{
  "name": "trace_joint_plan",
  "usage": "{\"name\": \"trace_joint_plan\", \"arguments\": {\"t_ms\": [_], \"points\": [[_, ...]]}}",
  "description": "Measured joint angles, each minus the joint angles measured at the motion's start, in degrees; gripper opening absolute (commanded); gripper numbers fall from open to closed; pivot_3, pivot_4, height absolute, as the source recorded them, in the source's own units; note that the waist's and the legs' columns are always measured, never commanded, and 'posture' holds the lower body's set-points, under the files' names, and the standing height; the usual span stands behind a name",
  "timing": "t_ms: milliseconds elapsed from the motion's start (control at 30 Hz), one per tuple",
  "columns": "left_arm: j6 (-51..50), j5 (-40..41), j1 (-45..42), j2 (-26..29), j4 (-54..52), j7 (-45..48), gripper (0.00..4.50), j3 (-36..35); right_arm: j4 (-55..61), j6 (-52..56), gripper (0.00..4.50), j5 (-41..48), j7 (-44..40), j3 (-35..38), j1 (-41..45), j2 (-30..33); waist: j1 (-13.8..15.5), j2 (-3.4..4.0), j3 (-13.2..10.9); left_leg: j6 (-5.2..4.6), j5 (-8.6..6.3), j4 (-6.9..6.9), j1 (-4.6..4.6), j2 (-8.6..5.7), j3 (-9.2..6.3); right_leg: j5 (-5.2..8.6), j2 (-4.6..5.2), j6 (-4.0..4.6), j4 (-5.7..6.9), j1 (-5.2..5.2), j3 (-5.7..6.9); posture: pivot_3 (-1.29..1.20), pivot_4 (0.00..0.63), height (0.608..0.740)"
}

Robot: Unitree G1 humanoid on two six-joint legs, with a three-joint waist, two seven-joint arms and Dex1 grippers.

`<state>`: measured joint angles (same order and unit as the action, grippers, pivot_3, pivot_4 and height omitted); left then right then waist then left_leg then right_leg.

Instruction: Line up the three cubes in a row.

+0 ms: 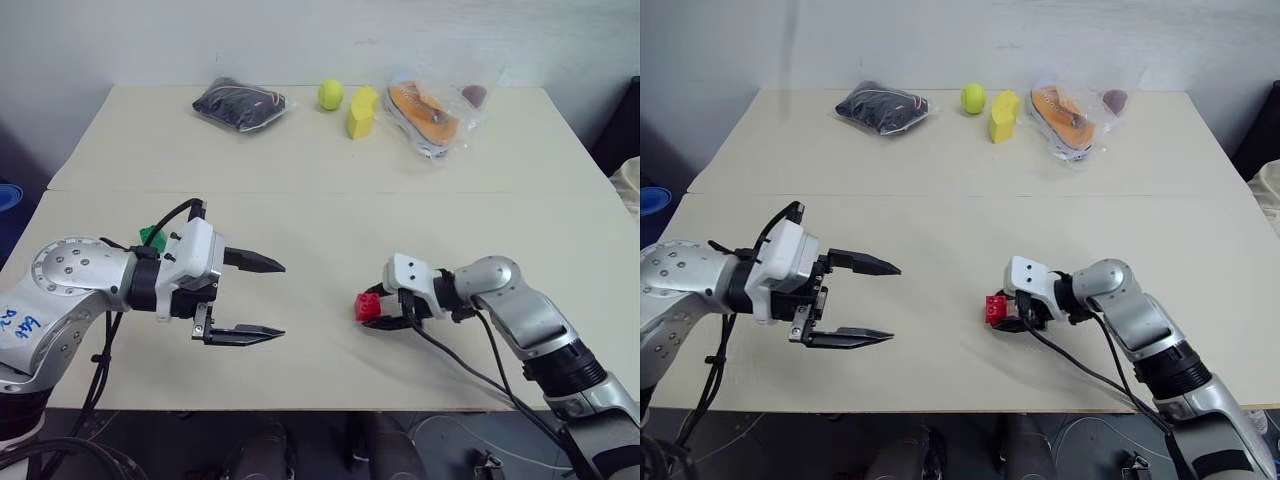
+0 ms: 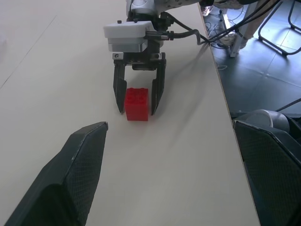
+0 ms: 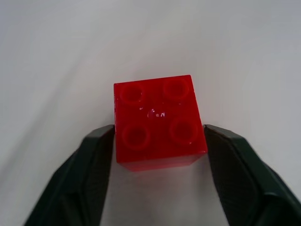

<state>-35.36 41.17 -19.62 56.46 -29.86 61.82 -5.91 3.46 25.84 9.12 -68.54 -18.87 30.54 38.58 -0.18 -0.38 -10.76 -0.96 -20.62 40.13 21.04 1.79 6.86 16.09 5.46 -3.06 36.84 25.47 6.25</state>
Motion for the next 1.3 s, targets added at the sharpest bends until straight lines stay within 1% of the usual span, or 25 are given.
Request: {"name": "trace_joint_plan", "arguments": {"t_ms": [33,67,200,267,333,400,533,633,733,767,833,933,1033,1067,1133,1200,1267,1300], "points": [[0.0,0.0,0.2,-0.1,0.0,-0.1,4.50,-0.1,-0.2,-0.2,4.27,0.0,-0.1,0.0,0.0,0.0,0.0,0.00,0.0,0.00,0.00,0.00,0.00,0.00,-0.01,0.00,0.00,0.00,0.00,0.00,0.00,0.00,0.150,0.740],[0.0,0.0,0.6,-0.1,0.0,-0.2,4.50,-0.3,-0.3,-0.5,4.48,0.0,-0.1,0.0,0.0,0.0,0.0,-0.01,0.0,0.00,0.00,0.00,0.00,0.01,-0.01,0.00,0.00,0.00,0.00,0.00,0.00,0.00,0.150,0.740],[-0.2,0.0,3.9,-0.1,-0.3,-1.4,4.50,-3.0,-0.7,-1.0,4.48,0.4,-0.4,0.1,0.0,0.0,0.0,-0.01,0.0,0.00,0.00,0.00,0.00,0.02,-0.02,0.00,0.01,0.00,0.00,0.00,0.01,0.00,0.150,0.740],[-0.8,0.2,7.7,-0.1,-1.0,-2.9,4.50,-6.7,-0.6,-0.4,4.48,1.7,-0.9,1.1,-0.3,0.1,-0.1,-0.01,0.0,0.00,0.00,-0.02,0.00,0.03,-0.01,0.00,0.02,0.00,-0.01,0.00,0.00,0.00,0.150,0.740],[-1.7,0.2,12.9,-0.4,-1.2,-4.9,4.50,-12.3,-0.2,1.7,4.48,4.5,-1.8,3.4,0.1,0.4,-0.1,-0.01,0.0,0.00,0.00,-0.02,-0.01,0.04,-0.02,0.00,0.04,0.00,-0.01,0.00,0.01,0.00,0.150,0.740],[-2.4,-0.6,19.6,-2.4,-1.3,-7.6,4.50,-19.8,1.0,4.7,4.48,8.6,-3.2,6.6,0.9,1.4,-0.3,0.00,0.0,-0.01,-0.01,-0.05,0.00,0.06,-0.03,0.00,0.04,0.00,-0.04,0.00,0.01,0.00,0.150,0.740],[-2.2,-4.4,34.4,-10.8,0.0,-13.3,4.50,-34.5,2.2,9.3,4.48,16.1,-5.7,13.4,5.5,3.4,-0.7,-0.04,0.0,-0.04,-0.03,-0.07,-0.02,0.08,-0.07,0.00,0.06,0.01,-0.28,0.00,0.04,0.00,0.150,0.740],[-0.2,-7.7,41.5,-14.6,3.9,-15.2,4.50,-40.1,2.7,10.8,4.48,17.9,-5.6,15.1,7.9,3.9,-0.6,-0.20,0.1,-0.04,-0.05,-0.08,-0.06,0.08,-0.09,0.01,0.10,0.02,-0.33,-0.04,0.07,0.00,0.150,0.740],[-1.2,-8.0,42.6,-15.4,4.9,-17.8,4.50,-42.5,2.7,12.0,4.48,18.8,-4.9,15.0,8.7,3.5,0.3,-0.29,0.2,-0.16,-0.12,-0.07,0.01,-0.02,-0.18,0.01,0.31,0.02,-0.33,-0.03,0.12,0.00,0.150,0.740],[-2.2,-7.3,42.0,-15.4,4.8,-18.8,4.50,-43.3,3.0,12.3,4.48,19.3,-4.7,15.0,8.9,3.5,0.5,-0.31,0.2,-0.18,-0.13,-0.07,0.01,-0.04,-0.20,0.01,0.37,0.02,-0.33,-0.03,0.12,0.00,0.150,0.740],[-5.5,-5.8,38.0,-14.7,3.8,-22.5,4.50,-43.6,3.4,13.0,4.48,19.7,-4.2,15.0,9.0,3.4,0.8,-0.34,0.2,-0.20,-0.14,-0.07,0.02,-0.08,-0.23,0.00,0.44,0.02,-0.33,-0.03,0.12,0.00,0.150,0.740],[-14.0,-4.1,27.7,-11.7,3.5,-31.2,4.50,-41.7,5.6,13.6,4.48,20.6,-3.1,14.9,8.7,3.3,0.8,-0.35,0.2,-0.17,-0.13,-0.08,0.02,-0.08,-0.24,0.00,0.43,0.01,-0.29,-0.03,0.12,0.00,0.150,0.740],[-25.3,-3.2,16.3,-9.8,4.8,-40.0,4.50,-38.4,7.9,14.6,4.48,21.8,-2.0,14.8,8.4,3.0,0.2,-0.36,0.2,-0.15,-0.11,-0.09,0.03,-0.07,-0.23,-0.01,0.38,-0.01,-0.03,-0.03,0.12,0.00,0.150,0.740],[-26.9,-3.1,15.0,-9.5,5.4,-41.1,4.50,-37.8,8.2,14.7,4.48,21.9,-1.9,14.8,8.4,2.9,0.1,-0.36,0.2,-0.15,-0.11,-0.09,0.03,-0.08,-0.22,-0.01,0.38,-0.01,0.00,-0.03,0.12,0.00,0.150,0.740],[-36.4,-3.5,5.4,-9.1,9.9,-46.7,4.50,-33.9,9.3,15.4,4.48,22.5,-0.7,15.1,7.9,2.8,-0.1,-0.41,0.2,-0.09,-0.07,-0.09,0.03,-0.02,-0.16,-0.01,0.22,-0.02,-0.02,-0.02,0.11,0.00,0.150,0.740],[-41.7,-5.2,-1.6,-8.7,14.4,-50.1,4.50,-29.3,10.2,15.6,4.48,23.1,0.4,15.1,7.7,2.3,-0.1,-0.42,0.2,-0.05,-0.05,-0.10,0.02,-0.03,-0.14,-0.01,0.17,-0.02,0.01,-0.01,0.11,0.00,0.150,0.740],[-45.2,-7.1,-6.7,-8.6,19.0,-52.2,4.50,-25.3,11.1,15.7,4.48,23.6,1.5,15.1,7.4,1.8,-0.2,-0.42,0.2,-0.04,-0.05,-0.12,0.02,-0.02,-0.09,-0.01,0.12,-0.02,0.00,0.00,0.07,0.00,0.150,0.740],[-45.9,-8.1,-7.7,-8.3,20.5,-52.5,4.50,-23.2,11.5,15.7,4.48,23.7,1.9,15.0,7.2,1.6,-0.3,-0.42,0.2,-0.03,-0.05,-0.14,0.01,-0.01,-0.04,-0.01,0.11,-0.02,-0.01,0.03,0.03,0.00,0.150,0.740]]}}
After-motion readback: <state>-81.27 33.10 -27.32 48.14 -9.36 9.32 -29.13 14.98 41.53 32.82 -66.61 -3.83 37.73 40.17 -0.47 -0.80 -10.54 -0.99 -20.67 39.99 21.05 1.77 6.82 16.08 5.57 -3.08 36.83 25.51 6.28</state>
